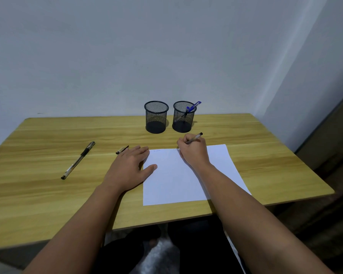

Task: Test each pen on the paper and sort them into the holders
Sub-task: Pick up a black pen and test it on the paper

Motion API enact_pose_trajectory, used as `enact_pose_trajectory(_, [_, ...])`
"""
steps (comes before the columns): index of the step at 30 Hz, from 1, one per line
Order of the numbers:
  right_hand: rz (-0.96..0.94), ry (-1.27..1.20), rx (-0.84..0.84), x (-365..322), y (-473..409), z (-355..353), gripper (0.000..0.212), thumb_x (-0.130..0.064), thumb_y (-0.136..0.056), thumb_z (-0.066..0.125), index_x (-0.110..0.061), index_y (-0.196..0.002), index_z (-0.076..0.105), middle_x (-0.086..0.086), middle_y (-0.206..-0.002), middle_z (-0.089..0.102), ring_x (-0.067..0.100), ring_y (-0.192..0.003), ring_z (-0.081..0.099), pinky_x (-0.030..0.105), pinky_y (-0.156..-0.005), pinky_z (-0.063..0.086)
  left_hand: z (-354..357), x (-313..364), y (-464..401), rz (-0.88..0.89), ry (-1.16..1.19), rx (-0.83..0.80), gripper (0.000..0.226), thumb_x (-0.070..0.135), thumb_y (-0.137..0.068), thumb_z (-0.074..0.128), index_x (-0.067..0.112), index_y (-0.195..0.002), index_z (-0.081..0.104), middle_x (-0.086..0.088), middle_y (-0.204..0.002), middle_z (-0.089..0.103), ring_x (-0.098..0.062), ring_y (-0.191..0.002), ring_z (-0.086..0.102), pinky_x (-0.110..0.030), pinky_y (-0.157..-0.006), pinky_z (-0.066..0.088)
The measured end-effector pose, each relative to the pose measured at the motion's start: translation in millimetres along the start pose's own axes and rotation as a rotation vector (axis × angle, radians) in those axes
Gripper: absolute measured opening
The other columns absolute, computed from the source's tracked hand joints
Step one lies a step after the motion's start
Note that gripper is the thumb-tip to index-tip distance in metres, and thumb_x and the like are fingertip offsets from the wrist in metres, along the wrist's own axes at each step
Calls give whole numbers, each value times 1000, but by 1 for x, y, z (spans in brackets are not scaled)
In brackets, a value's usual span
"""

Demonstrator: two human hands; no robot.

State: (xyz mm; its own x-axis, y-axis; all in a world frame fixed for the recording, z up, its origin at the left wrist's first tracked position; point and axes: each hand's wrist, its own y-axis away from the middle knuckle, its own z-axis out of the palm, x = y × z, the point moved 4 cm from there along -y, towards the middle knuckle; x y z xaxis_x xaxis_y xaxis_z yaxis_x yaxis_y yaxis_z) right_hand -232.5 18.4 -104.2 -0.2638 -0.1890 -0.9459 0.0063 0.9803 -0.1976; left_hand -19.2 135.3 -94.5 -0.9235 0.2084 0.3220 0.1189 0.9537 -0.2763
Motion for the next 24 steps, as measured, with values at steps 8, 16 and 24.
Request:
enact_pose_trajectory(8, [-34,53,1,-3,1,-2,37,-18,-90,61,1,-66,38,16,-58,35,26,-53,40,34,-53,36,1,-2,0,-11,5,0,76,70,-87,41,21,-143,57,8,-157,45,-16,-151,32,-36,-121,21])
enact_pose_trajectory(16, [5,16,33,-6,4,-6,41,-9,-95,61,-6,-63,36,7,-57,33,24,-58,35,34,-56,35,1,-2,1,-4,-4,-3,77,71,-87,40,20,-141,59,8,-157,45,-15,-150,32,-35,-121,20])
enact_pose_trajectory(24, [151,-290,137,-13,-1,-17,54,-23,-101,75,-15,-57,45,4,-47,51,19,-46,50,25,-44,41,0,-1,1,-7,3,-13,83,74,-84,35,21,-144,56,9,-158,44,-14,-151,30,-36,-122,20])
